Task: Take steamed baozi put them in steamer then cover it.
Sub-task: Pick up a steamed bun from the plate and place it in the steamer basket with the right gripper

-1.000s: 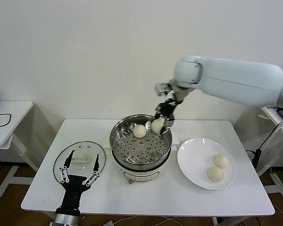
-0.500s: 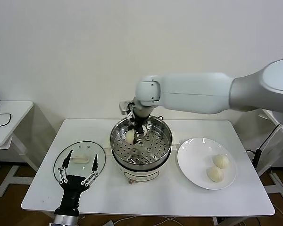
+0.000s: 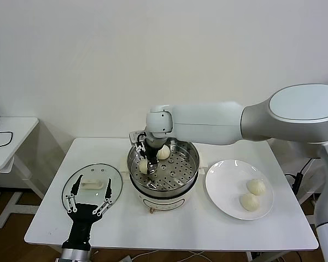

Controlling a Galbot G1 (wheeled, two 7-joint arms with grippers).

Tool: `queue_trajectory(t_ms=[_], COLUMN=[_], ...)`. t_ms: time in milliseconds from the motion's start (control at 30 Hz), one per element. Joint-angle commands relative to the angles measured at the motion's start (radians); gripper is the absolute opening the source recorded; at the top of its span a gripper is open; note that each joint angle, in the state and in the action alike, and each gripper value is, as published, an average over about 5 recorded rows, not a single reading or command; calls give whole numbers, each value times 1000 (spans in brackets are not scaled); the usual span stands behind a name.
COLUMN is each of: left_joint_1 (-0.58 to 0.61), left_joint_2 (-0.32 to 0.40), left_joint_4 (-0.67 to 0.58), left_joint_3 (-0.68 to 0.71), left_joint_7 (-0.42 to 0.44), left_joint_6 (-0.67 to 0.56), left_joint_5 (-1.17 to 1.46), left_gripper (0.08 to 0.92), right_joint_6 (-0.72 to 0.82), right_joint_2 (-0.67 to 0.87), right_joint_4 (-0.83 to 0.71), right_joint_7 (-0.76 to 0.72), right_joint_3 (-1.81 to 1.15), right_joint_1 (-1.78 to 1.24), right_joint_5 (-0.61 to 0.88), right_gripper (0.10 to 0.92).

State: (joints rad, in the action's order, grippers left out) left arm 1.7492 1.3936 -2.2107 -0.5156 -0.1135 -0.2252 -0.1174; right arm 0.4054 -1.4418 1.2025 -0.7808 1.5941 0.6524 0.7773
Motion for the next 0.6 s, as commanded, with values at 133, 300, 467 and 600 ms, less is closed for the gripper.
queue_trajectory(t_ms=[133,300,467,600], left_joint_1=[-6,-5,-1,1], left_joint_2=[0,2,4,2], left_joint_4=[6,2,-3,-9], left_joint_3=[-3,-1,0,0], left_joint_7=[0,1,1,1], left_joint_6=[5,8,10,10], left_joint_5=[0,-1,-3,-5], left_gripper=[823,823,823,823], right_joint_6=[6,7,-2,-34], right_joint_2=[2,63,190,353], right_joint_4=[-7,48,148,209], right_joint_7=[22,11,-39,-135], right_joint_3=[-8,-26,-50,-88], right_joint_1=[-36,4,84,141], right_joint_5=[-11,-18,-56,-116], right_gripper=[751,817,822,823])
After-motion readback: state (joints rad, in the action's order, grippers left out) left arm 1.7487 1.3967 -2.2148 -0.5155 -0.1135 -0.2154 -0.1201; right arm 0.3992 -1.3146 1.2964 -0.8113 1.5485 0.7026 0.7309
